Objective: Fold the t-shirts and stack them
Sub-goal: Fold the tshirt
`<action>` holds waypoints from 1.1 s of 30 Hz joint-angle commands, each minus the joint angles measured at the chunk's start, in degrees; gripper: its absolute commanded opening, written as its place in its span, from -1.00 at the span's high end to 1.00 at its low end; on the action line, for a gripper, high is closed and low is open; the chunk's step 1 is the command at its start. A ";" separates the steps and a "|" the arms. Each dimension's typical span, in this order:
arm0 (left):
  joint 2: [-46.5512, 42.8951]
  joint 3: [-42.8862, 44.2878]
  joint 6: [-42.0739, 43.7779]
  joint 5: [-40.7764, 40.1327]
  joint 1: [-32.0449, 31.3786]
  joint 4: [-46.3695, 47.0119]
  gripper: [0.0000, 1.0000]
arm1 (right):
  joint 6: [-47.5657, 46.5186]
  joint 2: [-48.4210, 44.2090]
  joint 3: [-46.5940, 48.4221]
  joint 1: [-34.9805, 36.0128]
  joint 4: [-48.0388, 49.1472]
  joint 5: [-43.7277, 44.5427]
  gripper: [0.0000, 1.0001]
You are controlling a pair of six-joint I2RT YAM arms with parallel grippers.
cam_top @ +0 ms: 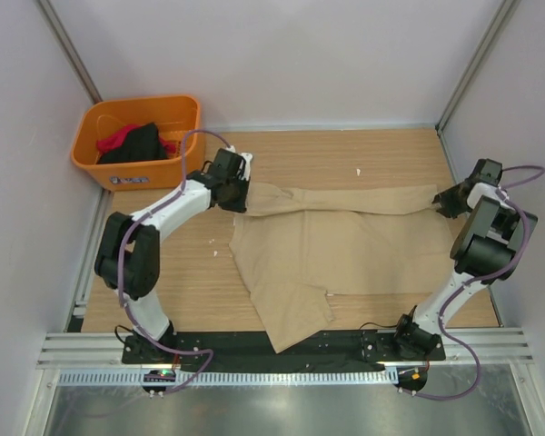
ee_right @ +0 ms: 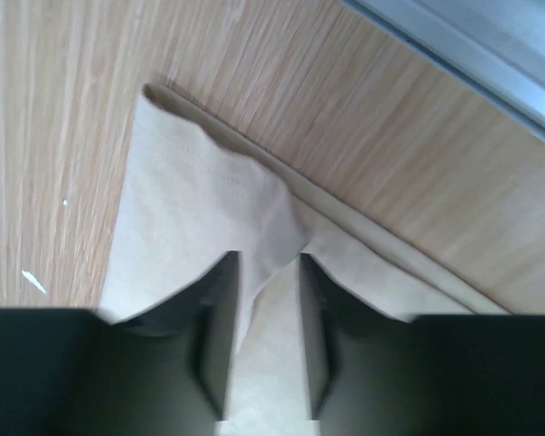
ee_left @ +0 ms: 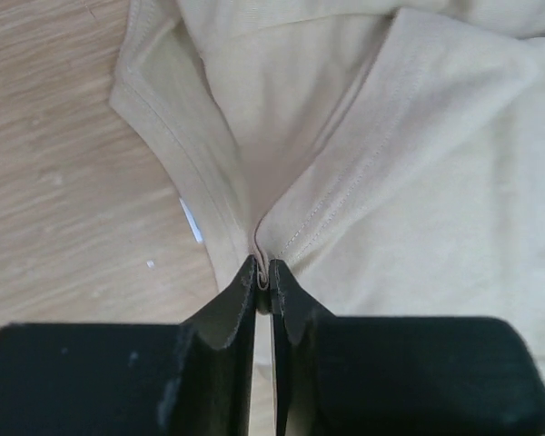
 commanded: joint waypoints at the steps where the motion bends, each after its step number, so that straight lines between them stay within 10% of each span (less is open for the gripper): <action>1: -10.35 -2.56 -4.51 4.78 0.18 -0.34 0.78 | -0.26 -9.23 -1.56 -0.74 0.02 4.17 0.16; 10: -14.76 -3.03 -3.99 4.61 0.18 0.10 -0.04 | -2.89 -7.40 3.43 -0.04 -1.48 4.44 -0.25; 17: -0.28 9.70 -0.39 -0.13 3.16 -1.74 -0.31 | -7.99 4.64 14.51 1.98 -2.27 -1.63 -0.47; 27: 23.02 36.24 -2.13 1.80 8.17 -5.08 -0.13 | -15.10 12.29 21.18 2.60 -3.41 -4.18 -0.49; 33: 27.68 37.50 -3.64 5.49 8.44 -3.68 -0.13 | -20.38 14.14 24.97 2.60 -6.83 -3.39 -0.51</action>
